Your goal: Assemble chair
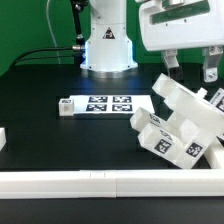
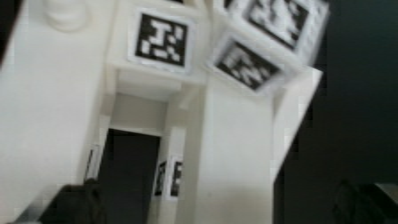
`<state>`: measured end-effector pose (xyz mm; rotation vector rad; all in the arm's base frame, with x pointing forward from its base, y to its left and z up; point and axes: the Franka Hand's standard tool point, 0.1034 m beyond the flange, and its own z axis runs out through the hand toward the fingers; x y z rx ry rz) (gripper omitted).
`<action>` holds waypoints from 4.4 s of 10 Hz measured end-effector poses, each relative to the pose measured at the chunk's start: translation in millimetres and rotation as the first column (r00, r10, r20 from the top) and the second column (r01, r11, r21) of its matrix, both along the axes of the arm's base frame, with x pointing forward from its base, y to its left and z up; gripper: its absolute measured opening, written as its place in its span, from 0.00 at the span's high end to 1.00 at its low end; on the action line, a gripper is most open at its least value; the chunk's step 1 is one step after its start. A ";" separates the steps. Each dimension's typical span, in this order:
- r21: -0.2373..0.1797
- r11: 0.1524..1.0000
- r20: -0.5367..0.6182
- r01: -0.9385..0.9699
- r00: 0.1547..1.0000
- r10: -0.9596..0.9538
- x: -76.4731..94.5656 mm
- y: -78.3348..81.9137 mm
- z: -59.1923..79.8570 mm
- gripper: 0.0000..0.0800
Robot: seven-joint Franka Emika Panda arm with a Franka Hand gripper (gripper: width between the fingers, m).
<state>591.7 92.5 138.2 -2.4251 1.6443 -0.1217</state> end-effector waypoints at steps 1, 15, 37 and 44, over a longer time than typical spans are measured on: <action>-0.004 1.000 0.003 0.004 1.000 -0.004 0.9 -2.7 -1.2 0.19; -0.092 0.981 -0.015 -0.169 0.986 0.168 29.7 -40.5 -17.0 0.19; -0.162 0.578 -0.120 -0.800 0.597 0.793 30.6 8.7 -28.4 0.65; -0.132 0.949 -0.081 -0.286 0.957 0.277 36.3 9.1 -28.9 0.65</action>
Offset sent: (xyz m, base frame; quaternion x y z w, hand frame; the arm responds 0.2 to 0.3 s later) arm -0.0039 -0.0214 -0.0091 0.0085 0.0103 -0.0136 0.9998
